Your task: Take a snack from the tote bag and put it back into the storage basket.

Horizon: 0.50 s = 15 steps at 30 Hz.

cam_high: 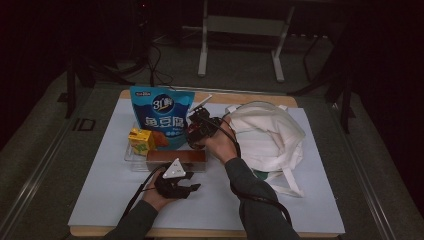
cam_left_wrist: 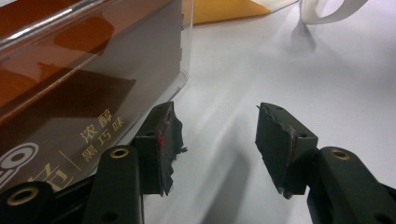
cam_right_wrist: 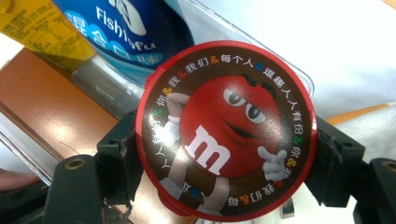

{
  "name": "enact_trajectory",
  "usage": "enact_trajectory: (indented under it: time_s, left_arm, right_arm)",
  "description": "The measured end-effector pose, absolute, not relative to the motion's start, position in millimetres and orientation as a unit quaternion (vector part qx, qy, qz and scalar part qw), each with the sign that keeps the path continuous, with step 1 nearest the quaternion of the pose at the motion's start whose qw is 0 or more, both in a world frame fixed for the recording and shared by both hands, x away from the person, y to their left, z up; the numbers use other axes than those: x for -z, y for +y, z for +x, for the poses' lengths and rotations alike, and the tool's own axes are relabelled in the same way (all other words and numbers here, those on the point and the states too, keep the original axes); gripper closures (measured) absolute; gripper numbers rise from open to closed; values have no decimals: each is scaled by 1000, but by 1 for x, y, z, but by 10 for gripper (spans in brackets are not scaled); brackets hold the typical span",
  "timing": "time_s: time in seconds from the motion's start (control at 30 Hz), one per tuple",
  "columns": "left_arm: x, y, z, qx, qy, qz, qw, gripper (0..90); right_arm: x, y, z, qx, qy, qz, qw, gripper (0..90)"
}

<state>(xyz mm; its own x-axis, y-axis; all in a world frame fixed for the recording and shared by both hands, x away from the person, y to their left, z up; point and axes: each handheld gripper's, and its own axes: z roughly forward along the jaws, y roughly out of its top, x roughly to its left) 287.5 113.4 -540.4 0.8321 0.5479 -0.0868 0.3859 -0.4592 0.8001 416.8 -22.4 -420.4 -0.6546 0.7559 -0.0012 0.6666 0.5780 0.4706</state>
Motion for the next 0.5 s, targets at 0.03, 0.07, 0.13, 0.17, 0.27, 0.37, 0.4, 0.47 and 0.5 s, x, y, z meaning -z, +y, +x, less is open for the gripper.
enact_trajectory:
  time_s: [0.03, 0.07, 0.13, 0.17, 0.27, 0.37, 0.4, 0.47, 0.5]
  left_arm:
    - [540, 113, 288, -92, 275, 849, 441, 476]
    - [540, 113, 287, -92, 275, 849, 442, 476]
    - [540, 113, 288, -92, 275, 849, 441, 476]
    - [540, 113, 288, -92, 275, 849, 441, 476]
    - [541, 113, 288, -91, 275, 849, 441, 476]
    - [541, 113, 287, -91, 275, 849, 441, 476]
    - [540, 113, 288, -91, 275, 850, 441, 475]
    - [541, 113, 287, -91, 275, 850, 441, 475]
    - [541, 113, 288, -91, 275, 849, 441, 475]
  right_arm:
    - [422, -22, 416, -217, 884, 401, 104, 256]
    - [422, -22, 416, -217, 884, 401, 104, 256]
    - [422, -21, 416, -218, 883, 401, 104, 256]
    - [423, -20, 416, -217, 883, 403, 103, 256]
    - [423, -20, 416, -215, 884, 403, 104, 255]
    - [425, -20, 417, -213, 883, 405, 103, 255]
    - [426, -19, 417, -213, 883, 406, 103, 255]
    - [428, -18, 417, -212, 883, 407, 103, 255]
    - [428, -18, 417, -212, 883, 407, 103, 255]
